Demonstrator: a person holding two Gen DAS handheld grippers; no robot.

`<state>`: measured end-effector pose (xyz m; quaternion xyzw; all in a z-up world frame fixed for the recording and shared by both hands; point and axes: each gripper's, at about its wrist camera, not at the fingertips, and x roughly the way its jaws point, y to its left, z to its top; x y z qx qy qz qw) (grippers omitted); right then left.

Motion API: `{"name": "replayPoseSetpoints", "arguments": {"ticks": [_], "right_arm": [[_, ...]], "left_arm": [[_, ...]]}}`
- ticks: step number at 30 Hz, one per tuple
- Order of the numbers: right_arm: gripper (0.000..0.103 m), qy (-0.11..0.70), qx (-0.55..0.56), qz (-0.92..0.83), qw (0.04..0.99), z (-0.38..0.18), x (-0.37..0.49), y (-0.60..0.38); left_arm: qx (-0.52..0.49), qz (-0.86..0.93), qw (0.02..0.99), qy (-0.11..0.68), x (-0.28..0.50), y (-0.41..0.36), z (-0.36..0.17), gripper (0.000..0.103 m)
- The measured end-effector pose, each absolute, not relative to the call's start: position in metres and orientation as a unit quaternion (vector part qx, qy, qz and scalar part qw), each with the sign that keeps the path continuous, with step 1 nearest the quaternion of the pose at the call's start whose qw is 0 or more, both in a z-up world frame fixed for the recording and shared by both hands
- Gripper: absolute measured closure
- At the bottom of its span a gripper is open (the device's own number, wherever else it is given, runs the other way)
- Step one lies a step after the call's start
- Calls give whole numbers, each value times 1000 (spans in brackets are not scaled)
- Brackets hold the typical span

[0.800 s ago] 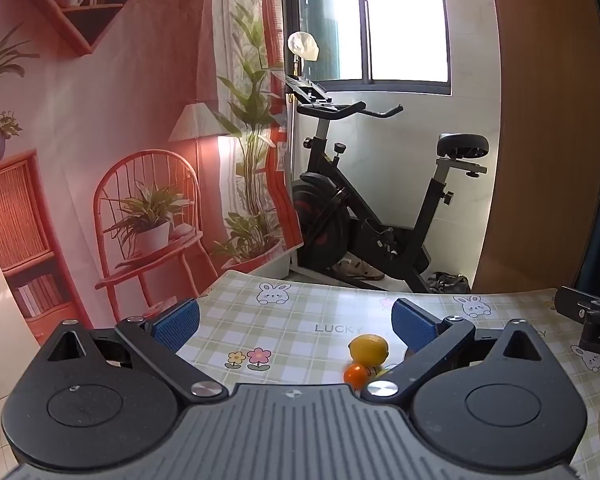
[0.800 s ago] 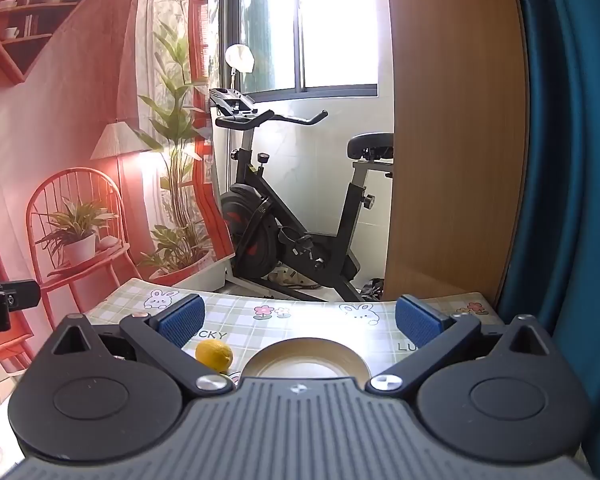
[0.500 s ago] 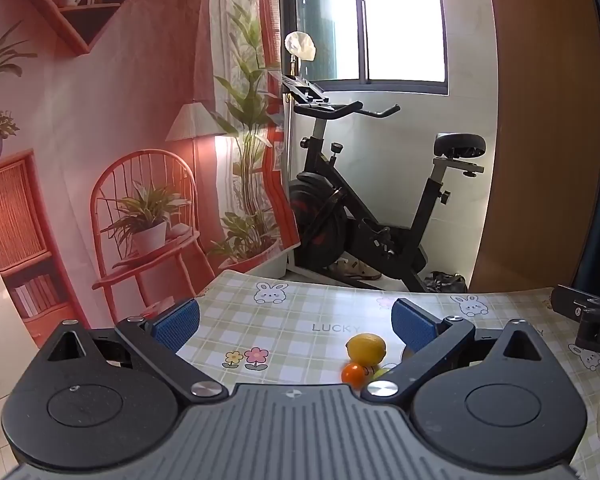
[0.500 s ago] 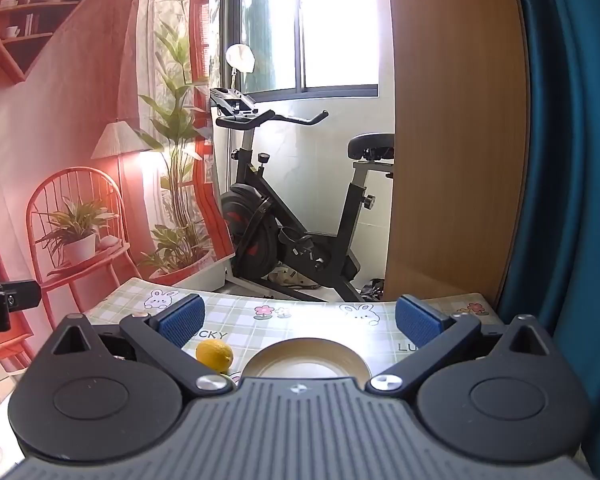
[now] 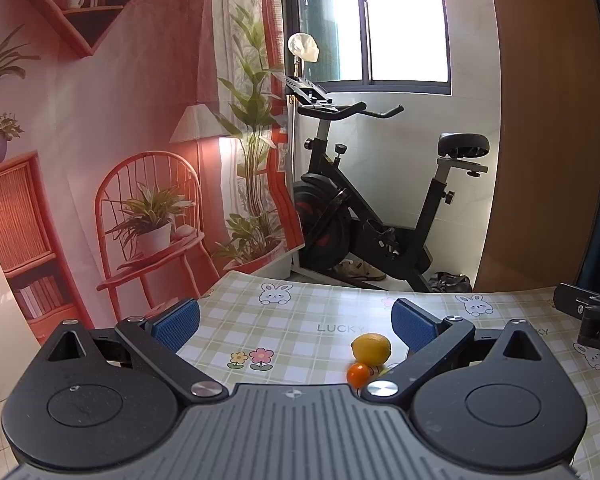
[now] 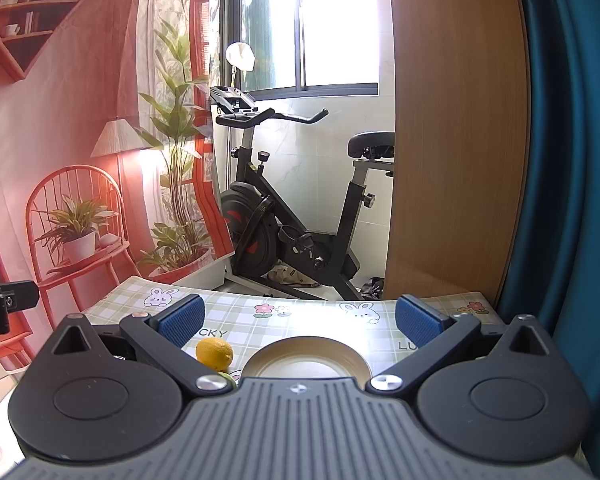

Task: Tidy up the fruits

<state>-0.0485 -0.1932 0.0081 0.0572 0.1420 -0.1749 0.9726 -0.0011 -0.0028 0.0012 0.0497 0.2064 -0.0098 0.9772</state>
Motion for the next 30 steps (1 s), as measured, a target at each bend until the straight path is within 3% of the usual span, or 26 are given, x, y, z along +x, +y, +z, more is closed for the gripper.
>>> {"name": "replayPoseSetpoints", "arguments": {"ticks": [30], "right_arm": [[0, 143, 55, -175, 973, 4, -47, -191]], "left_arm": [[51, -13, 977, 205, -1, -3, -1, 0]]}}
